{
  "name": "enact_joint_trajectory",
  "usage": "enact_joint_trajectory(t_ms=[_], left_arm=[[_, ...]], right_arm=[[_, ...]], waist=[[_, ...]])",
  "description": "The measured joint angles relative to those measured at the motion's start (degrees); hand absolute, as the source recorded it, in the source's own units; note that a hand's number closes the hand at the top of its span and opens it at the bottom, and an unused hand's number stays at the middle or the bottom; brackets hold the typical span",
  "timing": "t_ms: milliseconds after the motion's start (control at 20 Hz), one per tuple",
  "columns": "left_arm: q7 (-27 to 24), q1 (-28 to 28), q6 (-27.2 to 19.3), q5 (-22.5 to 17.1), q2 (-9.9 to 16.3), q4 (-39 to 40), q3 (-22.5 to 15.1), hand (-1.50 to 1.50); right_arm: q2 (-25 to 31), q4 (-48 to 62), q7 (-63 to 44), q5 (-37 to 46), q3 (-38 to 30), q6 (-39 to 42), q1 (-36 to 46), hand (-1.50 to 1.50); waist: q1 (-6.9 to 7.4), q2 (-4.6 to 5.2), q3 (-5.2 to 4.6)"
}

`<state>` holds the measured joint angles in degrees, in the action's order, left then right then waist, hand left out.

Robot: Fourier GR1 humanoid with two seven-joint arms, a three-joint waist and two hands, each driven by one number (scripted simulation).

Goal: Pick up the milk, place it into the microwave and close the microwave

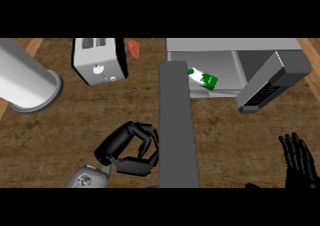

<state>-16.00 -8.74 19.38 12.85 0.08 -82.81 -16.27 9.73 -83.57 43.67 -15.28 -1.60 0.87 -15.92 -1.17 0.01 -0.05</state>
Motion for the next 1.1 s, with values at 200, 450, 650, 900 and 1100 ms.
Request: enact_joint_trajectory(t_ms=[200, 450, 650, 900, 1100], left_arm=[[0.05, -5.88, -6.07, -0.09, 0.25, 4.85, -7.07, 1.50], [1.83, -12.54, -15.28, -3.54, 0.34, 12.92, -16.68, 1.50], [3.31, -17.54, -21.54, -9.90, 0.33, 19.70, -24.61, 1.50], [5.29, -23.21, -25.95, -17.72, 0.30, 25.36, -32.94, -1.50], [4.32, -25.81, -29.80, -23.76, 0.33, 26.47, -36.07, 1.50]], right_arm=[[1.76, -3.29, -0.80, 0.02, -0.89, 0.94, -1.81, -1.50], [3.73, -7.90, -2.03, -1.41, -2.05, 3.23, -3.10, -1.50], [4.76, -12.17, -4.27, -2.91, -1.84, 4.94, -3.30, -1.50], [6.50, -16.47, -7.50, -4.68, -1.10, 7.32, -2.48, -1.50], [8.42, -20.03, -10.10, -6.23, -0.74, 9.25, -1.46, -1.50]], waist=[[-0.02, -0.02, 0.00], [-0.58, 0.02, 0.00], [-1.79, 0.24, -0.03], [-4.07, 0.70, -0.09], [-6.24, 1.20, -0.17]])
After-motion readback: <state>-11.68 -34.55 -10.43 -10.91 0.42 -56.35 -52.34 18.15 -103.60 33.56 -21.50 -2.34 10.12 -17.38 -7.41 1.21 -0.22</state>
